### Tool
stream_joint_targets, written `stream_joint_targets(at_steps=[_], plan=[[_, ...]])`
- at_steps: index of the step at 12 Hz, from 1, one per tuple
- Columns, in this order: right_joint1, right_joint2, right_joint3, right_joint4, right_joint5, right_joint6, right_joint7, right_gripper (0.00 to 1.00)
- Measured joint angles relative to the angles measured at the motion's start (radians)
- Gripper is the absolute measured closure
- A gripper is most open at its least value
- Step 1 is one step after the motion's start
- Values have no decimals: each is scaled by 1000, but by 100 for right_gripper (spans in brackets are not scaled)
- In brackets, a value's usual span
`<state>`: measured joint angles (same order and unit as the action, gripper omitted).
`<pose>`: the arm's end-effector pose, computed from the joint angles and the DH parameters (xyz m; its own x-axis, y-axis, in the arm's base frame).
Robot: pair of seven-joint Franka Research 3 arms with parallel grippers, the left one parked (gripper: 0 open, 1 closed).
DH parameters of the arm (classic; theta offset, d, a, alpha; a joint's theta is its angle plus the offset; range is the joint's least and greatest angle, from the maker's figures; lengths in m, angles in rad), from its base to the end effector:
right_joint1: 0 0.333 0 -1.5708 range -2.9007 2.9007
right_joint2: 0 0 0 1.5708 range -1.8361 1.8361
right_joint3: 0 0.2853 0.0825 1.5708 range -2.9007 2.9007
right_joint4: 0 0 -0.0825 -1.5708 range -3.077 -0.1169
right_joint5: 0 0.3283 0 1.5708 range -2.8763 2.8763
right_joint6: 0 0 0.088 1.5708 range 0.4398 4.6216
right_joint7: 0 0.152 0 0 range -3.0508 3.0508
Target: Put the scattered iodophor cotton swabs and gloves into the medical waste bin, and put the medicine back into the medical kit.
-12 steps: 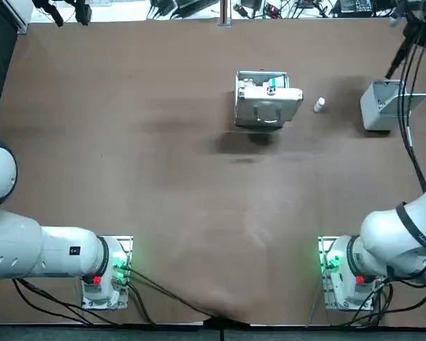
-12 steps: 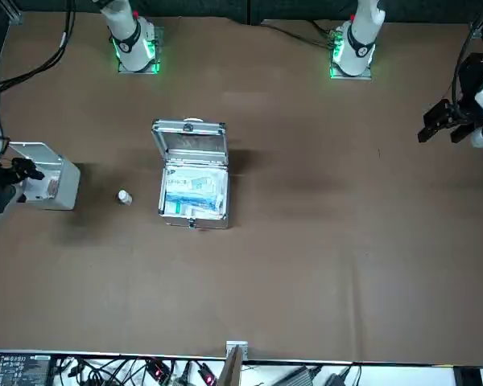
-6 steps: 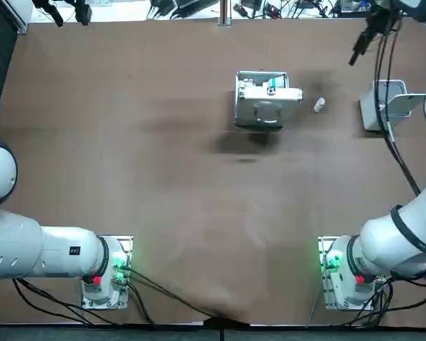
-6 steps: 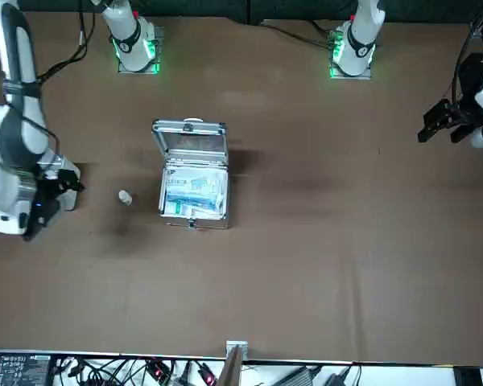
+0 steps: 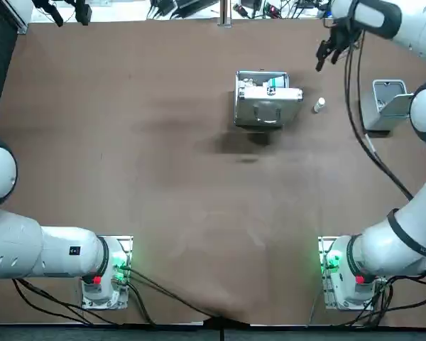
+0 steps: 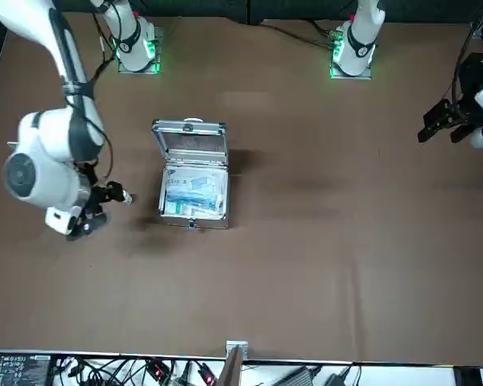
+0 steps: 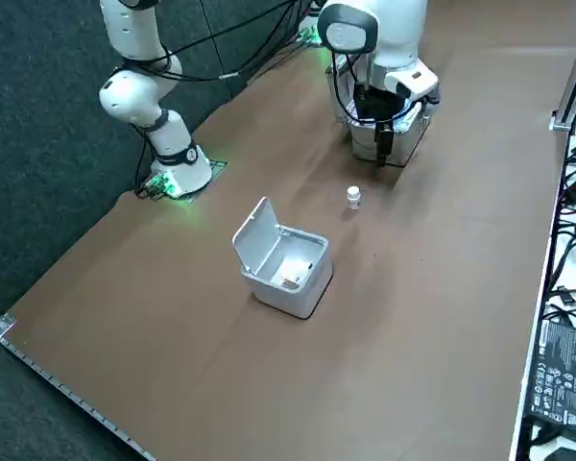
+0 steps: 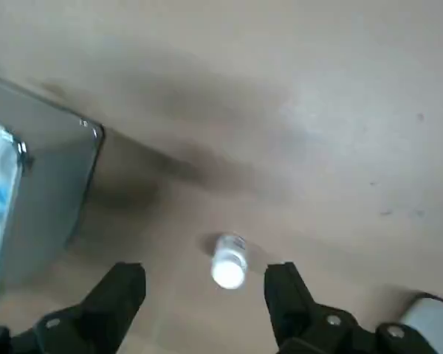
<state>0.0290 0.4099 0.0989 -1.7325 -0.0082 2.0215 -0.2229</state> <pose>0.5750 0.0700 0.2931 0.9331 0.3429 -0.1085 0.3384 -0.9392 -0.0579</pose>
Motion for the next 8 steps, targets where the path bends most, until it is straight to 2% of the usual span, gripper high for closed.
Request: stream_joint_targets(at_steps=[4, 8], plan=[[47, -45, 0, -176, 0, 184, 154, 1], [49, -68, -2, -298, 0, 311, 176, 1]])
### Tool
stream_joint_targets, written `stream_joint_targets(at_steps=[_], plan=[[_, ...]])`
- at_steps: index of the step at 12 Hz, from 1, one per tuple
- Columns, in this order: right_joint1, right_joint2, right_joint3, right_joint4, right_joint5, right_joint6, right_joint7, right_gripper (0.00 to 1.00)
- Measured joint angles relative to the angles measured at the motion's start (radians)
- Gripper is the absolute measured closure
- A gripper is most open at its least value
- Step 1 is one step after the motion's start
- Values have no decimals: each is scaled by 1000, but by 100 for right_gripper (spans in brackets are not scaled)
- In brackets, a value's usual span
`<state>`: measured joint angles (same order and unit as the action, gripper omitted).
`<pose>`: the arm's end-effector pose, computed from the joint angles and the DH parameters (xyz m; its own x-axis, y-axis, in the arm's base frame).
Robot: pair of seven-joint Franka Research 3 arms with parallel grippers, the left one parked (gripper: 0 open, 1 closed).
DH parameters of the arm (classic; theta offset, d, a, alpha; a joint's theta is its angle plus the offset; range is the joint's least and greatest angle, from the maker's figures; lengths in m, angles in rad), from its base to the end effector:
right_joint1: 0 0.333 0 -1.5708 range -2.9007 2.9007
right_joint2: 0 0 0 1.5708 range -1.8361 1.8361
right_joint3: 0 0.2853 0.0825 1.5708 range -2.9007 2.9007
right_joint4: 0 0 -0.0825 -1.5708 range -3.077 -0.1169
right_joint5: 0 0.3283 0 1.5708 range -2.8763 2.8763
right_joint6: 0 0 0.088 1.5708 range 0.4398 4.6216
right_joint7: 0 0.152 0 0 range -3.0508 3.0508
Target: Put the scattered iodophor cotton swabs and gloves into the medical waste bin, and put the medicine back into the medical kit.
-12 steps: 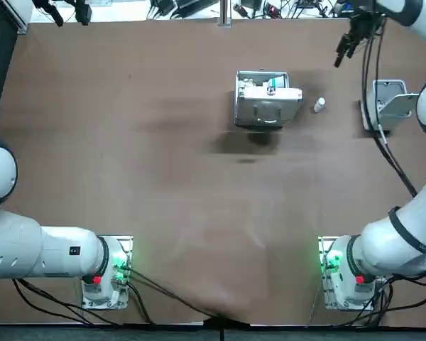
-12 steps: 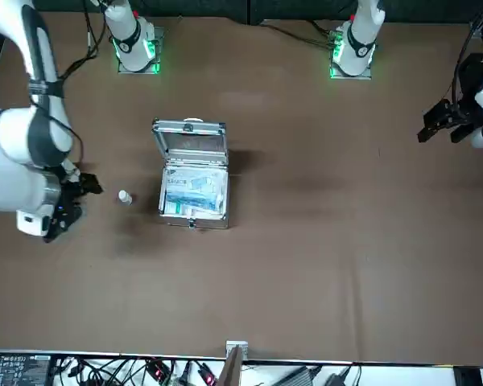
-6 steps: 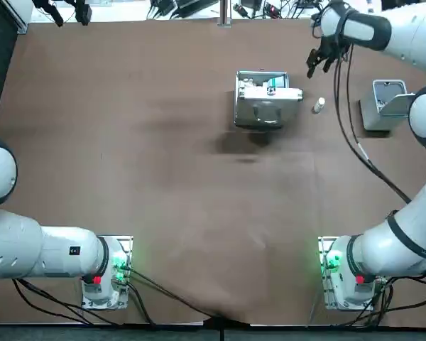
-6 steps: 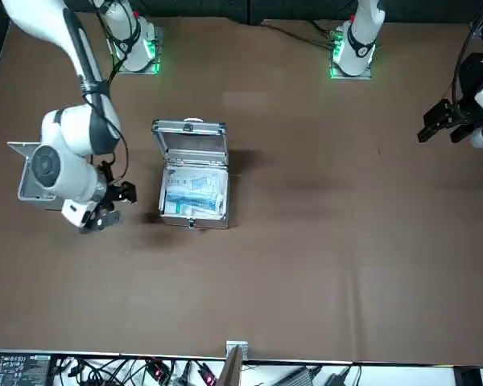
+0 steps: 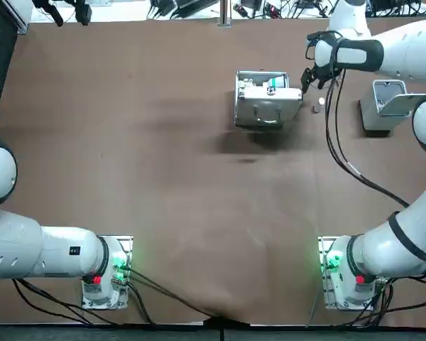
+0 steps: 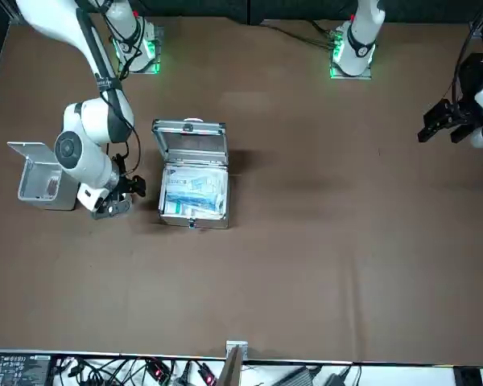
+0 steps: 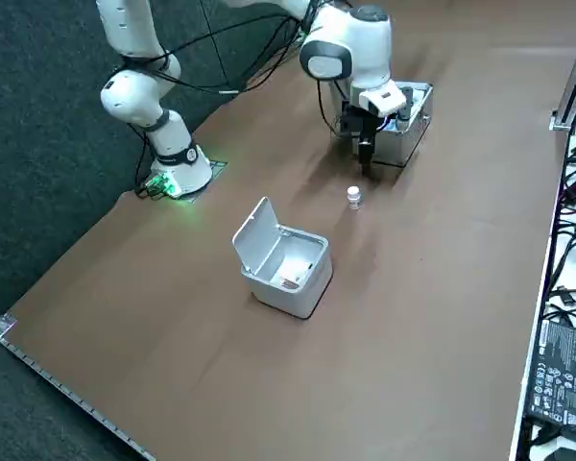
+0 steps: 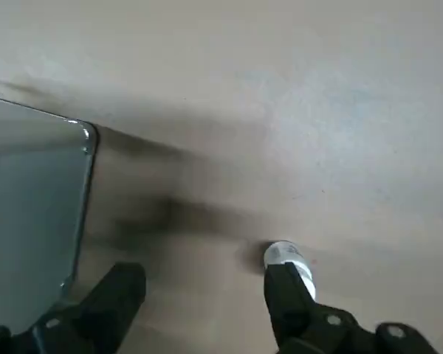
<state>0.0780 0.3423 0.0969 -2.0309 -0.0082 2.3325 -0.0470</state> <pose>0.5346 0.0940 0.2407 0.9745 0.2213 -0.0377 0.2203 -0.9750 -0.0286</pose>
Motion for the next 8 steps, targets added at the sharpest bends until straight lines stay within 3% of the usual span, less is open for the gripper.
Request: stream_joint_targets(at_steps=[3, 6, 8], plan=[[0, 3, -7, -76, -1, 107, 0, 1], [-3, 2, -20, -94, -3, 127, -3, 1], [-31, 2, -32, -95, -74, 128, -3, 2]])
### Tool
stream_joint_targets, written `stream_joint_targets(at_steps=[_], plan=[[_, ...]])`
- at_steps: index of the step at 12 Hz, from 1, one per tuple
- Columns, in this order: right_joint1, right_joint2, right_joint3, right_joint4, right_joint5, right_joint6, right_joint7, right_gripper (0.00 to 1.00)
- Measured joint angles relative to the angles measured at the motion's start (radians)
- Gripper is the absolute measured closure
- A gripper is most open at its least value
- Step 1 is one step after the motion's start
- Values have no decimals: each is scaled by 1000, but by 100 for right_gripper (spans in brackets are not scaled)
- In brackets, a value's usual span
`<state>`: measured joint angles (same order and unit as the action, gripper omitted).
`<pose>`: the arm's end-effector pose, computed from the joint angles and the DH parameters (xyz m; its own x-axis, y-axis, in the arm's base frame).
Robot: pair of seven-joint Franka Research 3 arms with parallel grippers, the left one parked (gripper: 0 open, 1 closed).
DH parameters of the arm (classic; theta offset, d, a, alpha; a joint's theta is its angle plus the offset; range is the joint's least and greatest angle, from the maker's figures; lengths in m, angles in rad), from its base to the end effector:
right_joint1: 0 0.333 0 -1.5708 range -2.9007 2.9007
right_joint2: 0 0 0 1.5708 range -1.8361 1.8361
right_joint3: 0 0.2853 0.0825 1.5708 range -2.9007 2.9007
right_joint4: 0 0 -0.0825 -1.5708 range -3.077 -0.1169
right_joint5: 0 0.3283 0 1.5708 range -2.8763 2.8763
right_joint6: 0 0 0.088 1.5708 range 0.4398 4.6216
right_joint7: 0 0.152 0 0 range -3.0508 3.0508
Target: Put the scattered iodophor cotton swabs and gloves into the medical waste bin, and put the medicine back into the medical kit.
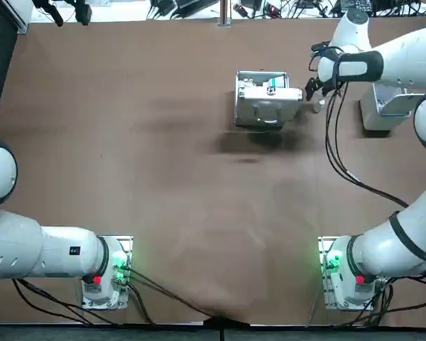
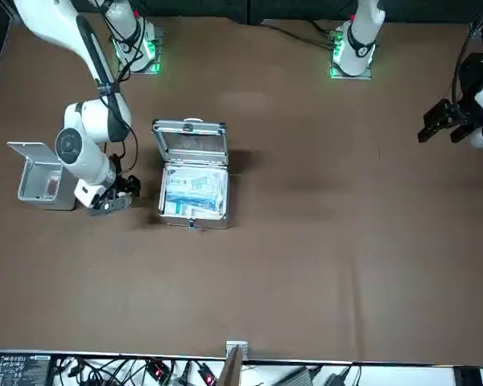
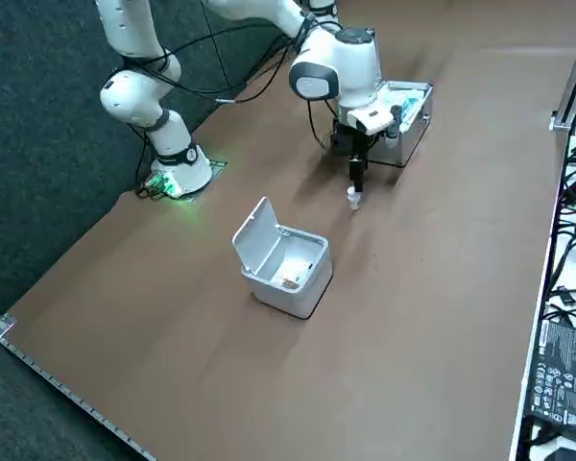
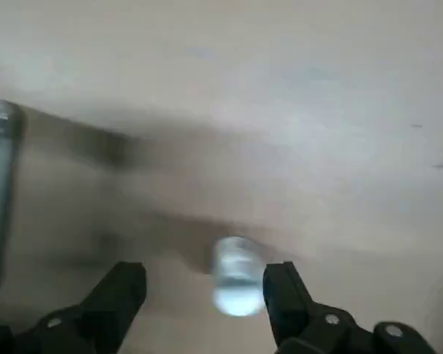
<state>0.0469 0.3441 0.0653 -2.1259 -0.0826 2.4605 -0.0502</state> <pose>0.5263 0.0576 0.2156 0.9752 0.2211 -0.0105 0.2213 -0.9748 0.0289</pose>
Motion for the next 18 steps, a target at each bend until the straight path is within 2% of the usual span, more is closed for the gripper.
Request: stream_joint_targets(at_steps=[3, 10, 11, 13, 14, 15, 16, 18], plan=[[-45, 1, -4, -7, -34, 0, -3, 4], [-32, 11, 4, -19, -34, 0, 9, 4], [-32, 16, 4, -19, -34, 1, 9, 11], [-32, 27, 4, -19, -34, 6, 9, 15], [-32, 32, 4, -19, -34, 7, 10, 26], [-32, 36, 5, -19, -34, 9, 10, 26], [-31, 39, 5, -19, -34, 11, 10, 30], [-31, 38, 6, -16, -34, 11, 10, 57]])
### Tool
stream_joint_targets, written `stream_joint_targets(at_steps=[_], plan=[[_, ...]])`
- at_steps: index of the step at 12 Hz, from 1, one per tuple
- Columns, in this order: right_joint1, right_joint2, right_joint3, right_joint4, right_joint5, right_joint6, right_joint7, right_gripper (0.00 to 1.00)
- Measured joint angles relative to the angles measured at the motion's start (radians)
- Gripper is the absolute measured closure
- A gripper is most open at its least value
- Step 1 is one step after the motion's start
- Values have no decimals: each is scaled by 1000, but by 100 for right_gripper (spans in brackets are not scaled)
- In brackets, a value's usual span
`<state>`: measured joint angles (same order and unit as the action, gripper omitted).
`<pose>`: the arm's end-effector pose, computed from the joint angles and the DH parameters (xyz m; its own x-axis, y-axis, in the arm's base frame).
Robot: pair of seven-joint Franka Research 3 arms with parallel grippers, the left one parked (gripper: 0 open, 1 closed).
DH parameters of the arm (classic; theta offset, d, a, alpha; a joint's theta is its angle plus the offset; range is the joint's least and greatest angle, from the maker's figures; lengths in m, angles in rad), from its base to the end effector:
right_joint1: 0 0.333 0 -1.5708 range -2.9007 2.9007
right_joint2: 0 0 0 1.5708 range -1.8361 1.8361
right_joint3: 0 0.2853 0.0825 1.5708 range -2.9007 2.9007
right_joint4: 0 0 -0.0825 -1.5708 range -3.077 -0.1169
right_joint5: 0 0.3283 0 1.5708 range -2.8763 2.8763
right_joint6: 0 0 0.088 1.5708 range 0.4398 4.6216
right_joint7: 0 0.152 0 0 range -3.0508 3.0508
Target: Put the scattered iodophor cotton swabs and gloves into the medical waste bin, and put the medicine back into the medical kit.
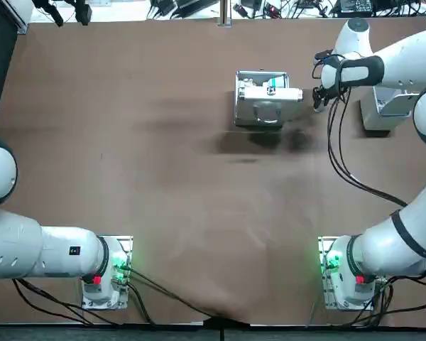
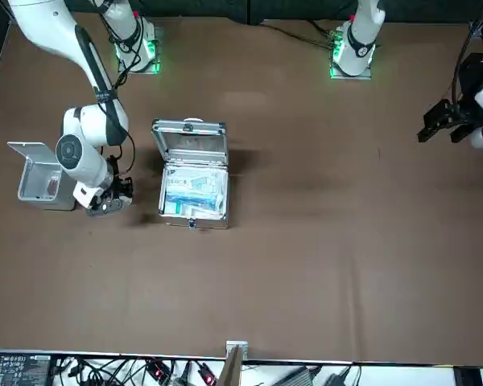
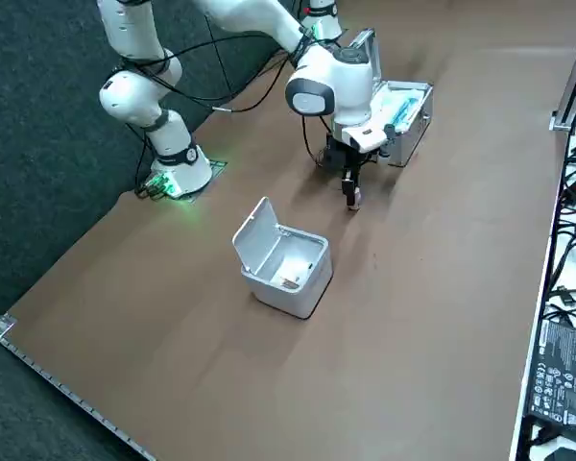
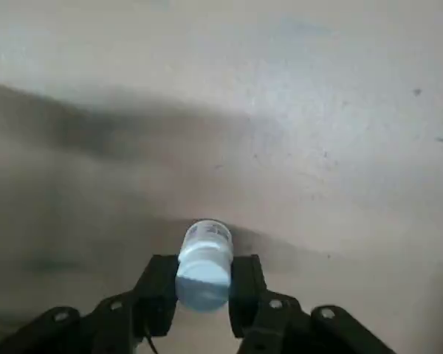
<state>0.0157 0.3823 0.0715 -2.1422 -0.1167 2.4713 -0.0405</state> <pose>0.5185 0.0435 0.1910 0.9754 0.2135 -0.0545 0.2158 -0.9757 0.0388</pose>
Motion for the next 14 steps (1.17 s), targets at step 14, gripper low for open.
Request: stream_joint_targets(at_steps=[14], plan=[[52, -63, 233, 310, 37, -221, 439, 61]])
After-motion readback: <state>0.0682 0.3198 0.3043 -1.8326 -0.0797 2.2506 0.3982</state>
